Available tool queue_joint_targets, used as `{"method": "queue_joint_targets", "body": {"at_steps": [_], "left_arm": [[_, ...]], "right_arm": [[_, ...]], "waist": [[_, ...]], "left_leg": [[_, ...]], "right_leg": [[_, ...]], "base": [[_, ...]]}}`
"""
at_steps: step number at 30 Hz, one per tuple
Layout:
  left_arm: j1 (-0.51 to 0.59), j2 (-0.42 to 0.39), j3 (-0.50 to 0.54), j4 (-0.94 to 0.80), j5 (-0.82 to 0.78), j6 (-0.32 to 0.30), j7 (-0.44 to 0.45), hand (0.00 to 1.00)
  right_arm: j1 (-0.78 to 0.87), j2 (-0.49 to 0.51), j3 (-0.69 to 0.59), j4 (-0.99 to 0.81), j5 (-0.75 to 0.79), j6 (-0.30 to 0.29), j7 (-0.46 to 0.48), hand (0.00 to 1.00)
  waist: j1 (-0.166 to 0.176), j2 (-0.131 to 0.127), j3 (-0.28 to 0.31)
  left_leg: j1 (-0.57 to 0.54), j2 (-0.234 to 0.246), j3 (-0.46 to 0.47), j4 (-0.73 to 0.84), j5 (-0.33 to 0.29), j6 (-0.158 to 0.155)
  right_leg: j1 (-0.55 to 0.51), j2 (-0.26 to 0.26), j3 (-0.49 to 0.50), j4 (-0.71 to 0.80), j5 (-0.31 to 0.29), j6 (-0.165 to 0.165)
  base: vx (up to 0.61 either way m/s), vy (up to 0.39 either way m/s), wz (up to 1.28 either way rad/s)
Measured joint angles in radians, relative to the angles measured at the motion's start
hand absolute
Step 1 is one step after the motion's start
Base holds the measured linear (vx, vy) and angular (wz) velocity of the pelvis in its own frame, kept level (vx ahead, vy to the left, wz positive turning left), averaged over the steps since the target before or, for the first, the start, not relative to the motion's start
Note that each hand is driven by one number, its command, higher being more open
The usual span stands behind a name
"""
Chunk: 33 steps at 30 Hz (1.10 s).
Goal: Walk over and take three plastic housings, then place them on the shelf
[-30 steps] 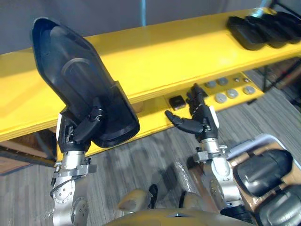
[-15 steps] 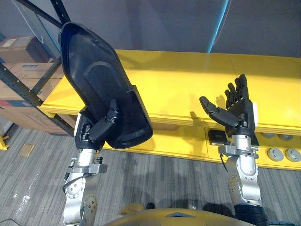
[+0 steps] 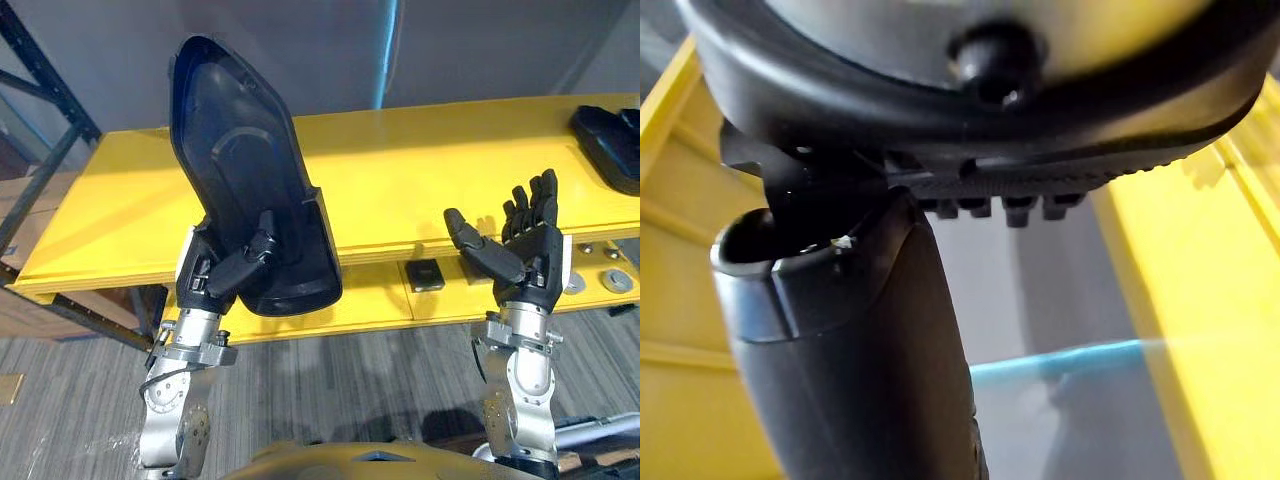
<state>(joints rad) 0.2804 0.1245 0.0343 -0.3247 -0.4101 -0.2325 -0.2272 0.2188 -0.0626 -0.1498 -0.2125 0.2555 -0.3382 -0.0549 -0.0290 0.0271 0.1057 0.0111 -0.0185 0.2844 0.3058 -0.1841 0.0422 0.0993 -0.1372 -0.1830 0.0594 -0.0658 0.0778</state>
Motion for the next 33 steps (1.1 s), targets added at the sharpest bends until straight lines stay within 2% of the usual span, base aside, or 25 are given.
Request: {"method": "queue_joint_targets", "body": {"at_steps": [1,2,3,4,5,6,7,8,9,10,11,12,13,14,15,16,17,18,19,20,22,24,28,33], "left_arm": [[0.0,0.001,0.004,0.001,0.0,0.003,0.042,0.0],[0.0,-0.003,0.008,0.002,0.0,0.008,0.062,0.0],[0.004,-0.015,0.023,0.005,0.001,0.024,0.094,0.0],[0.005,-0.016,0.03,0.012,0.003,0.025,0.098,0.0],[0.008,-0.018,0.052,0.022,0.023,0.036,0.105,0.0],[0.017,-0.018,0.075,0.027,0.037,0.041,0.111,0.0],[0.02,-0.018,0.084,0.027,0.042,0.041,0.112,0.0],[0.027,-0.018,0.094,0.028,0.061,0.041,0.117,0.0],[0.031,-0.017,0.093,0.028,0.071,0.041,0.117,0.0],[0.03,-0.017,0.084,0.028,0.093,0.042,0.117,0.0],[0.031,-0.016,0.069,0.028,0.106,0.044,0.117,0.0],[0.03,-0.016,0.061,0.028,0.105,0.049,0.118,0.0],[0.028,-0.015,0.043,0.029,0.103,0.068,0.118,0.0],[0.019,-0.013,0.017,0.037,0.104,0.085,0.116,0.0],[0.014,-0.013,0.002,0.046,0.104,0.088,0.114,0.0],[0.001,-0.013,-0.024,0.051,0.104,0.11,0.112,0.0],[-0.017,-0.008,-0.031,0.058,0.104,0.126,0.106,0.0],[-0.029,-0.003,-0.026,0.065,0.103,0.143,0.107,0.0],[-0.039,0.003,-0.006,0.066,0.102,0.16,0.116,0.0],[-0.055,0.012,0.019,0.067,0.102,0.183,0.129,0.0],[-0.08,0.032,0.042,0.07,0.101,0.23,0.157,0.0],[-0.111,0.052,0.042,0.108,0.102,0.245,0.19,0.0],[-0.162,0.064,0.061,0.154,0.072,0.261,0.255,0.0],[-0.313,0.083,0.101,0.247,-0.056,0.278,0.344,0.0]], "right_arm": [[0.004,0.0,0.006,0.0,0.004,0.0,0.024,1.0],[0.003,-0.002,0.005,0.0,0.005,0.0,0.035,1.0],[0.006,-0.021,0.005,-0.001,0.023,0.0,0.064,1.0],[0.011,-0.024,0.002,-0.001,0.028,0.0,0.074,1.0],[0.027,-0.02,0.0,-0.001,0.028,0.0,0.088,1.0],[0.04,-0.017,0.001,-0.002,0.028,-0.001,0.106,1.0],[0.04,-0.017,0.001,-0.002,0.03,-0.002,0.113,1.0],[0.043,-0.018,0.001,-0.02,0.048,-0.003,0.117,1.0],[0.043,-0.018,-0.005,-0.034,0.058,-0.004,0.115,1.0],[0.042,-0.017,-0.017,-0.066,0.084,-0.005,0.113,1.0],[0.042,-0.022,-0.018,-0.082,0.101,-0.012,0.115,1.0],[0.042,-0.023,-0.016,-0.086,0.112,-0.012,0.117,1.0],[0.042,-0.027,-0.015,-0.089,0.122,-0.012,0.123,1.0],[0.046,-0.036,-0.016,-0.089,0.144,-0.013,0.131,1.0],[0.05,-0.043,-0.016,-0.089,0.152,-0.013,0.133,1.0],[0.051,-0.054,-0.016,-0.089,0.154,-0.014,0.133,1.0],[0.05,-0.057,-0.014,-0.082,0.153,-0.015,0.137,1.0],[0.048,-0.044,-0.004,-0.067,0.153,-0.013,0.137,1.0],[0.042,-0.036,0.03,-0.055,0.153,-0.011,0.145,1.0],[0.043,-0.022,0.06,-0.055,0.151,-0.009,0.16,1.0],[0.035,-0.007,0.095,-0.055,0.129,0.002,0.165,1.0],[0.034,-0.011,0.104,-0.055,0.093,0.019,0.175,1.0],[0.025,-0.03,0.102,-0.027,0.063,0.05,0.171,1.0],[0.02,-0.082,0.114,-0.021,0.064,0.095,0.186,1.0]], "waist": [[0.002,-0.01,0.018],[0.002,-0.008,0.029],[0.001,0.033,0.059],[0.002,0.048,0.065],[0.002,0.054,0.071],[0.003,0.037,0.069],[0.003,0.029,0.071],[0.001,0.008,0.077],[0.001,0.01,0.071],[-0.005,0.018,0.067],[-0.004,0.015,0.068],[-0.003,0.013,0.069],[-0.005,0.015,0.065],[-0.014,0.025,0.055],[-0.02,0.032,0.043],[-0.029,0.053,0.021],[-0.029,0.048,0.012],[-0.024,0.036,-0.01],[-0.004,0.02,-0.017],[-0.01,-0.001,-0.022],[-0.007,-0.018,-0.024],[-0.018,-0.019,-0.024],[-0.031,-0.015,-0.022],[-0.055,0.019,0.003]], "left_leg": [[-0.053,0.03,0.007,0.163,-0.009,-0.009],[-0.083,0.052,0.007,0.254,-0.009,-0.009],[-0.152,0.138,-0.017,0.478,-0.004,-0.005],[-0.169,0.164,-0.034,0.544,0.005,-0.001],[-0.183,0.182,-0.061,0.609,0.044,-0.003],[-0.181,0.167,-0.075,0.609,0.091,-0.014],[-0.181,0.16,-0.076,0.604,0.107,-0.012],[-0.172,0.128,-0.101,0.561,0.078,-0.009],[-0.164,0.118,-0.122,0.505,0.035,-0.009],[-0.156,0.116,-0.159,0.386,-0.024,-0.016],[-0.151,0.122,-0.187,0.291,-0.035,-0.026],[-0.144,0.129,-0.195,0.247,-0.028,-0.036],[-0.125,0.148,-0.199,0.169,-0.001,-0.071],[-0.101,0.171,-0.193,0.084,0.04,-0.085],[-0.092,0.176,-0.186,0.047,0.063,-0.085],[-0.063,0.18,-0.16,-0.028,0.115,-0.087],[-0.033,0.174,-0.14,-0.079,0.115,-0.16],[-0.013,0.145,-0.101,-0.125,0.129,-0.142],[0.006,0.127,-0.056,-0.166,0.137,-0.133],[0.007,0.114,-0.036,-0.189,0.145,-0.122],[0.007,0.111,-0.017,-0.193,0.145,-0.12],[0.007,0.107,-0.022,-0.196,0.144,-0.118],[-0.001,0.1,-0.019,-0.212,0.147,-0.116],[-0.045,0.107,-0.018,-0.228,0.172,-0.119]], "right_leg": [[0.005,0.006,0.024,0.017,-0.024,-0.009],[0.011,0.014,0.035,0.025,-0.035,-0.011],[0.026,0.061,0.064,0.056,-0.06,-0.03],[0.029,0.082,0.082,0.074,-0.071,-0.034],[0.032,0.102,0.116,0.103,-0.09,-0.048],[0.024,0.096,0.157,0.118,-0.095,-0.059],[0.021,0.092,0.169,0.12,-0.095,-0.061],[0.01,0.078,0.208,0.127,-0.095,-0.065],[-0.005,0.077,0.225,0.134,-0.094,-0.067],[-0.027,0.076,0.25,0.145,-0.094,-0.067],[-0.04,0.066,0.276,0.158,-0.098,-0.065],[-0.043,0.06,0.288,0.166,-0.102,-0.063],[-0.046,0.047,0.299,0.183,-0.11,-0.047],[-0.045,0.039,0.302,0.195,-0.123,-0.023],[-0.045,0.033,0.303,0.198,-0.131,-0.013],[-0.048,0.023,0.305,0.2,-0.143,0.011],[-0.055,0.004,0.307,0.205,-0.149,0.029],[-0.076,-0.027,0.275,0.201,-0.133,0.056],[-0.089,-0.068,0.196,0.171,-0.102,0.066],[-0.079,-0.091,0.151,0.121,-0.061,0.071],[-0.07,-0.093,0.121,0.055,0.005,0.088],[-0.048,-0.094,0.087,0.022,0.04,0.087],[-0.057,-0.097,0.073,-0.009,0.041,0.086],[-0.112,-0.083,0.072,-0.011,0.059,0.078]], "base": [[-0.05,-0.122,-0.54],[-0.11,-0.145,-0.82],[-0.11,-0.076,-0.71],[-0.11,-0.049,-0.88],[-0.03,-0.011,-0.84],[-0.01,-0.019,-0.8],[0.02,-0.029,-0.79],[0.02,-0.016,-0.58],[0.01,-0.002,-0.65],[0.0,0.033,-0.6],[0.01,0.049,-0.61],[0.04,0.093,-0.65],[0.06,0.147,-0.52],[0.06,0.179,-0.39],[0.09,0.254,-0.19],[0.11,0.319,-0.15],[0.11,0.306,-0.35],[0.06,0.257,-0.77],[0.04,0.198,-0.8],[0.05,0.193,-0.63],[0.04,0.124,-0.35],[0.03,0.063,-0.07],[-0.05,0.002,-0.02],[-0.07,-0.023,-0.03]]}}
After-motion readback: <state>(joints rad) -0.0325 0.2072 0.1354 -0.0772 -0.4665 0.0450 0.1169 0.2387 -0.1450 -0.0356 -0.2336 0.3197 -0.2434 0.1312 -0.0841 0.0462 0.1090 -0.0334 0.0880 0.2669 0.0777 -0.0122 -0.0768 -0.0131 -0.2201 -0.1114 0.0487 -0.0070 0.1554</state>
